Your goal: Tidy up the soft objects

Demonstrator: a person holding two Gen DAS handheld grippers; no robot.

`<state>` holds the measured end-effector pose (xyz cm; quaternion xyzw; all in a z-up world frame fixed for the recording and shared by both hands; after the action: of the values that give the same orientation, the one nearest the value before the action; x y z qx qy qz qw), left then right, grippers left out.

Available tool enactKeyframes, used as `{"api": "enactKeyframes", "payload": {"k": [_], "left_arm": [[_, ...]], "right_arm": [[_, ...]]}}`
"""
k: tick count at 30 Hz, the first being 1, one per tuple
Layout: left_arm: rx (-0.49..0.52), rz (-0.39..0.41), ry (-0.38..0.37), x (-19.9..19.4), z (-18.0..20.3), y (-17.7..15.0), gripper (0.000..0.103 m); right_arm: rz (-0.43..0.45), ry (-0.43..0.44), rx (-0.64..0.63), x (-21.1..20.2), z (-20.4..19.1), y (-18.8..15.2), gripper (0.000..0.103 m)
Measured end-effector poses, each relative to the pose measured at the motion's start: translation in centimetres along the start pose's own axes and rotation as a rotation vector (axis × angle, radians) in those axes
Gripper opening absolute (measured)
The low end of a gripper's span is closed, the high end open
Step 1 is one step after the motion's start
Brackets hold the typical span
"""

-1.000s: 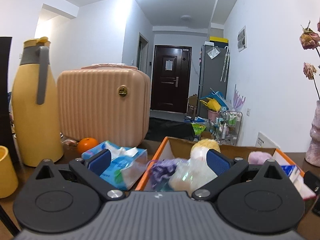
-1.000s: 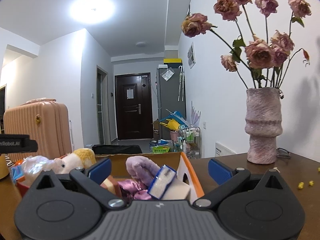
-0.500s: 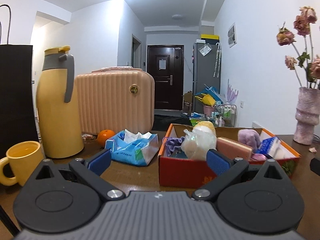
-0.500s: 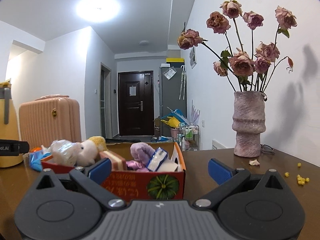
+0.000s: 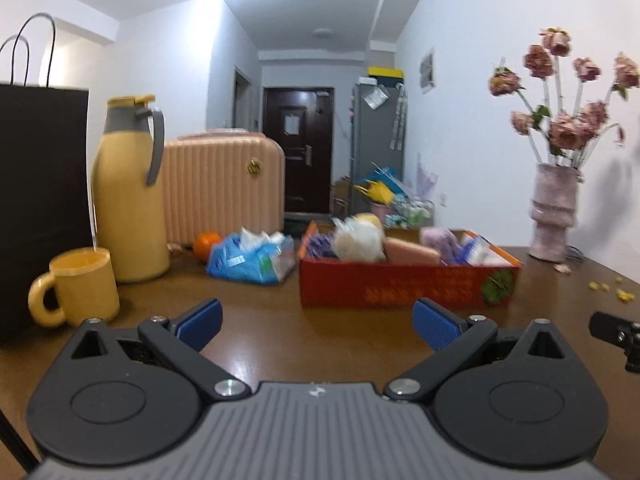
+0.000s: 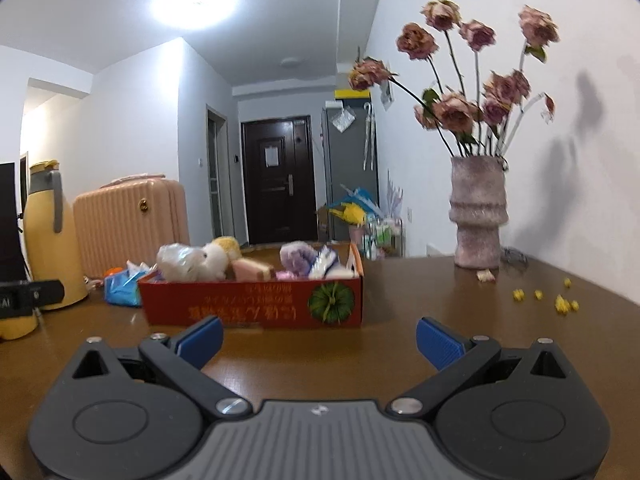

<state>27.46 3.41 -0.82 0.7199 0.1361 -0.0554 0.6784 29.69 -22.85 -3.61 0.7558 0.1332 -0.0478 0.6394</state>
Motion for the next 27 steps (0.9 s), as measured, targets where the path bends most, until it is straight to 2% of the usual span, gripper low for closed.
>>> {"api": "enactKeyframes", "payload": {"k": [5, 11, 27], "left_arm": [[-0.006, -0.012, -0.048, -3.3, 0.6, -2.2, 0.103], [0.025, 0.0, -0.073, -5.7, 1.5, -2.7, 0.103], [0.056, 0.052, -0.078, -8.5, 2.1, -2.1, 0.103]], "right_arm": [[-0.017, 0.014, -0.009, -4.3, 0.4, -1.5, 0.103], [-0.006, 0.007, -0.059, -8.2, 0.2, -1.7, 0.103], [0.036, 0.038, -0.083, -11.2, -1.3, -0.6, 0.103]]}}
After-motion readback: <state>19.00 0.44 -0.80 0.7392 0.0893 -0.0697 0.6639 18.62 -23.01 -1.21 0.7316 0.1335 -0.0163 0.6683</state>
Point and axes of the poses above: each gripper's, at about its wrist camera, not at the fingertips, and x roughly the way its jaws point, z to its right, y to its top, the point moved 9 cm from there along x, roughly the way its jaws point, and after that the axes turned 6 degrees about x, right-handed, at the moved point
